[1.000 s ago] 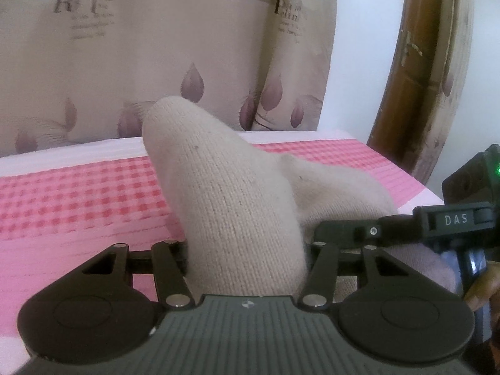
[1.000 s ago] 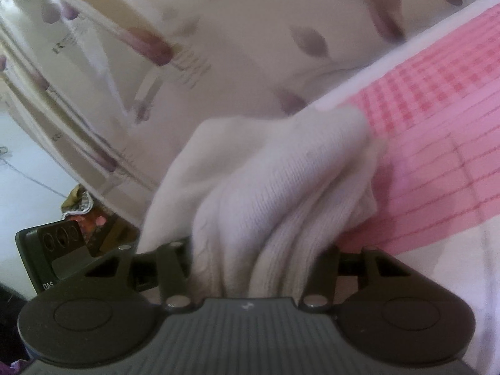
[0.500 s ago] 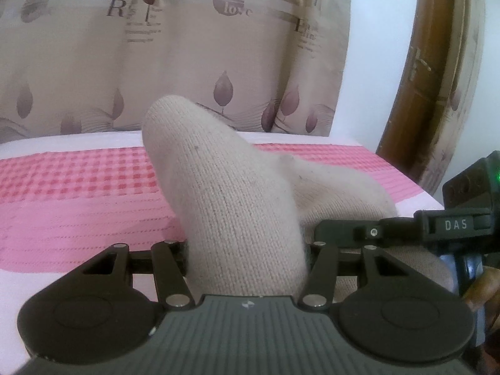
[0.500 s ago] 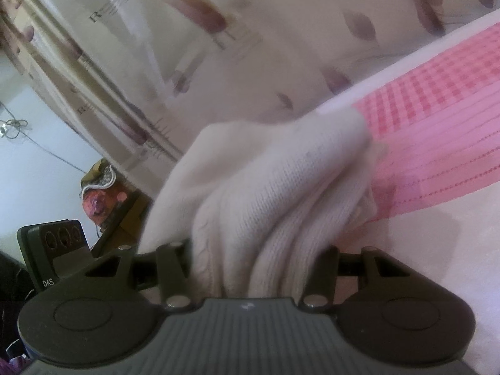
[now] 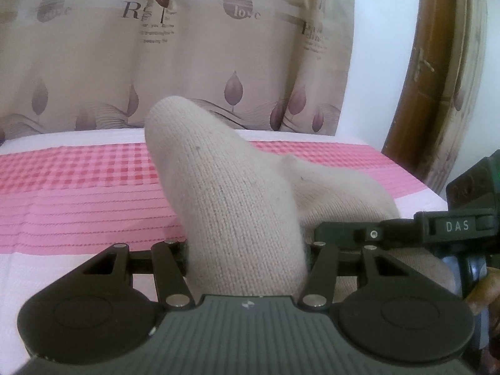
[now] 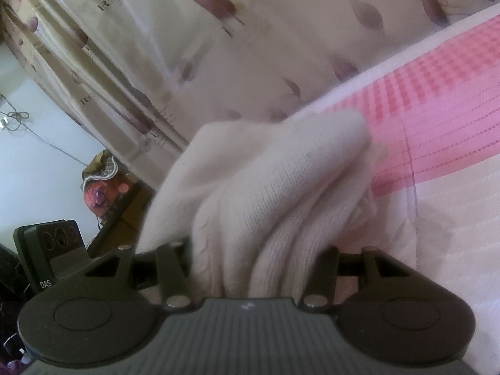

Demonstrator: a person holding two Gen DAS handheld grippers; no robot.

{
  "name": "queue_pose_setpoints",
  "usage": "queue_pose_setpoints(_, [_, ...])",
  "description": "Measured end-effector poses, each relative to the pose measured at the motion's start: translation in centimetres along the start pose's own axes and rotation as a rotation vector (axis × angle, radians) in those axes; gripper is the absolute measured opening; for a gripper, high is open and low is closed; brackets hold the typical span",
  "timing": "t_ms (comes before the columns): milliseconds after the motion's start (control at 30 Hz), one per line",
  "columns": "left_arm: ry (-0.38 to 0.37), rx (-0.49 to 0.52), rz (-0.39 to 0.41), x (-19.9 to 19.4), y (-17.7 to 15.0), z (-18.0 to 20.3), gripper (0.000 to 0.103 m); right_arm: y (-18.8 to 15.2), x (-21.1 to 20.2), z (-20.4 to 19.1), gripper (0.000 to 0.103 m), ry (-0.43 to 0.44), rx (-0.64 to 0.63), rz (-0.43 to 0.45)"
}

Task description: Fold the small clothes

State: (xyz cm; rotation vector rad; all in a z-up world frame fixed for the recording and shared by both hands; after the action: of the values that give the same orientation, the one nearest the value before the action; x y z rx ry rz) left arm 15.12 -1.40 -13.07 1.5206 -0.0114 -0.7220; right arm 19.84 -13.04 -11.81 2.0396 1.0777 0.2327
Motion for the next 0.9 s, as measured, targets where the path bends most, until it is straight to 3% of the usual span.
queue_pose_setpoints(900, [0.003,-0.031,-0.009,-0.5,-1.1,-1.3,0.054,-0.6,0.9,-0.1,0.052,-0.001,-0.052,-0.030])
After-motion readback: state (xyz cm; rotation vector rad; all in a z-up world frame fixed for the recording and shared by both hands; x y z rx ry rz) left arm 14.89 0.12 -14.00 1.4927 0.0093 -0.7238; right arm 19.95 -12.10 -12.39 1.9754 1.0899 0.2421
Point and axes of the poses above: each gripper's, at about its wrist camera, not at the fingertips, and x roughly the way its jaws point, z to its right, y to its top, the point moved 10 cm from there along x, roughly the way its jaws point
